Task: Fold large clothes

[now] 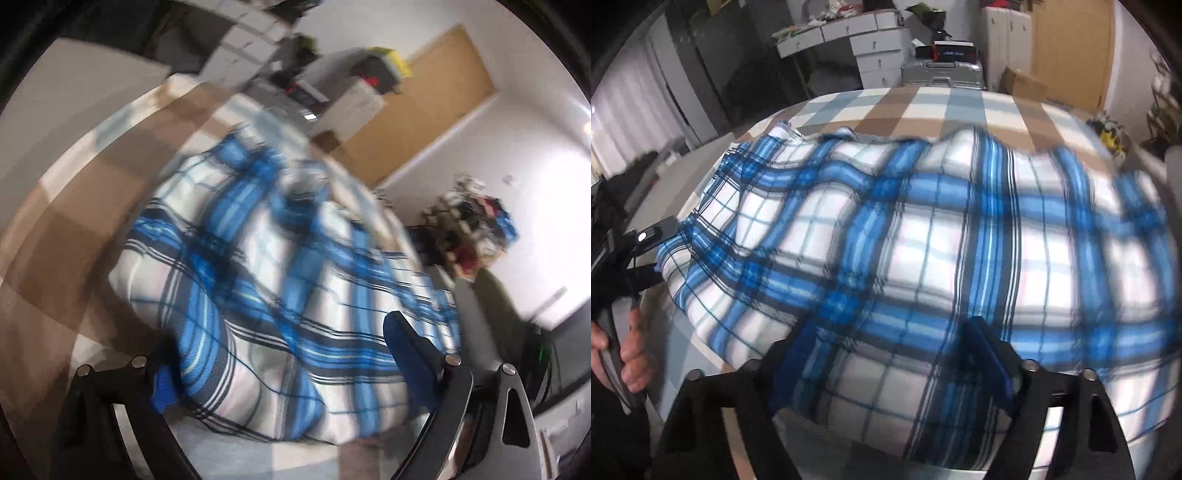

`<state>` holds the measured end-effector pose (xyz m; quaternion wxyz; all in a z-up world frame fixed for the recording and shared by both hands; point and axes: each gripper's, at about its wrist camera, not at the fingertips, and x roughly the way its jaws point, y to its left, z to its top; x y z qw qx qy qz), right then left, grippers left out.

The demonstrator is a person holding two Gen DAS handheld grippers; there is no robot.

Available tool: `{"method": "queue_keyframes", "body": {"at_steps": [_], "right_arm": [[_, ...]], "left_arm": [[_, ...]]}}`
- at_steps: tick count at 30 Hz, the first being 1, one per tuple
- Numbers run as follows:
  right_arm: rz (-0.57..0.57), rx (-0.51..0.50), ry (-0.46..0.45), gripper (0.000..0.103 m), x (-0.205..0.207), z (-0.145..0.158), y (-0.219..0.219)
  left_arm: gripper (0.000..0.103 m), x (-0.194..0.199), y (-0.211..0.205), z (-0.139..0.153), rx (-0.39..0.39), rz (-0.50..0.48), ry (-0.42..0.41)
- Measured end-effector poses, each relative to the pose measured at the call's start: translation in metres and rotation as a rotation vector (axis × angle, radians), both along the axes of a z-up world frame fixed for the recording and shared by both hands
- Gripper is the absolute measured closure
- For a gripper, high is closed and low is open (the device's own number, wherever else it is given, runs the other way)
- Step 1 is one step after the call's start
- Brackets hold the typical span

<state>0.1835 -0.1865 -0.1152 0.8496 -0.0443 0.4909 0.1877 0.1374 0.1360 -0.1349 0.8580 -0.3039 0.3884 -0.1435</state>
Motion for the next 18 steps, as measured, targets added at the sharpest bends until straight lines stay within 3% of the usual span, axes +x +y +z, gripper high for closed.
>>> {"method": "queue_keyframes", "body": {"at_steps": [3, 8, 14, 18], "right_arm": [[0.076, 0.008, -0.053, 0.022, 0.016, 0.040, 0.030], [0.173, 0.093, 0.109, 0.022, 0.079, 0.072, 0.101], [0.314, -0.019, 0.460, 0.021, 0.136, 0.041, 0.223], [0.354, -0.192, 0.575, 0.021, 0.141, 0.013, 0.277]], "left_arm": [[0.011, -0.007, -0.017, 0.003, 0.082, -0.065, -0.045], [0.011, -0.005, -0.039, 0.004, 0.185, -0.097, -0.061], [0.010, -0.007, -0.070, 0.007, 0.392, -0.152, -0.106], [0.010, -0.009, -0.088, 0.006, 0.486, -0.222, -0.136]]}}
